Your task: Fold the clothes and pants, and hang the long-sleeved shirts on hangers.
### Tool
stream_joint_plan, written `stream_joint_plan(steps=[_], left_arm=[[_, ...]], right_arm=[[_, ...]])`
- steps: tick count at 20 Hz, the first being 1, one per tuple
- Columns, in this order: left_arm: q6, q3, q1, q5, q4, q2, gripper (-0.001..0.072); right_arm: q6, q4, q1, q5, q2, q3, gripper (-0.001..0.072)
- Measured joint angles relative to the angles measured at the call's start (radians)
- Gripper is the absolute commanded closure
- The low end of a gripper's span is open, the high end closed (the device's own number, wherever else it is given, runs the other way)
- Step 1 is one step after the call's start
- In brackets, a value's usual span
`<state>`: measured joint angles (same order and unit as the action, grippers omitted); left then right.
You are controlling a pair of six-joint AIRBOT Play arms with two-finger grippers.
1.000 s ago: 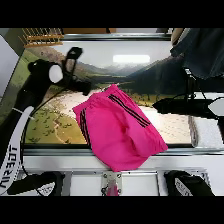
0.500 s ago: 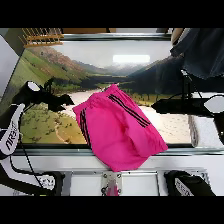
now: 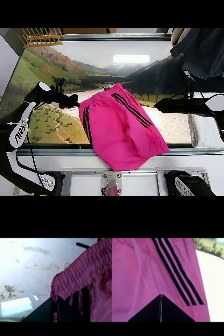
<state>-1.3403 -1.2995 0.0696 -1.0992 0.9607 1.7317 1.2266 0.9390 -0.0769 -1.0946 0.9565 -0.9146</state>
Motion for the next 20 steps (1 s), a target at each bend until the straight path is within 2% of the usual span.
stream_joint_plan(steps=[1, 2, 3, 4, 5, 11, 18, 19, 20], left_arm=[[0.0, -0.024, 0.004, -0.004, 0.013, -0.01, 0.0698], [-0.001, -0.042, 0.014, -0.009, 0.031, -0.027, 0.0698], [-0.005, -0.052, 0.028, -0.013, 0.054, -0.05, 0.0698], [-0.013, -0.051, 0.046, -0.017, 0.082, -0.078, 0.0697], [-0.022, -0.04, 0.065, -0.019, 0.106, -0.109, 0.0698], [-0.034, 0.207, 0.154, -0.077, 0.177, -0.335, 0.0697], [-0.039, 0.475, 0.168, -0.08, 0.189, -0.529, 0.0697], [-0.039, 0.487, 0.168, -0.079, 0.189, -0.544, 0.0697], [-0.039, 0.497, 0.168, -0.082, 0.189, -0.562, 0.0697]], right_arm=[[0.0, 0.016, -0.033, -0.01, 0.0, 0.009, 0.0702], [0.0, 0.027, -0.072, -0.017, 0.0, 0.025, 0.0671], [0.0, 0.04, -0.108, -0.024, 0.002, 0.045, 0.0461], [0.0, 0.05, -0.145, -0.027, 0.007, 0.071, 0.0176], [0.0, 0.058, -0.176, -0.029, 0.016, 0.097, 0.0136], [-0.062, 0.072, -0.242, -0.034, 0.152, 0.192, 0.0137], [-0.138, 0.077, -0.149, 0.009, 0.363, 0.204, 0.0139], [-0.143, 0.071, -0.134, 0.014, 0.378, 0.199, 0.0172], [-0.146, 0.069, -0.123, 0.024, 0.389, 0.193, 0.0393]])
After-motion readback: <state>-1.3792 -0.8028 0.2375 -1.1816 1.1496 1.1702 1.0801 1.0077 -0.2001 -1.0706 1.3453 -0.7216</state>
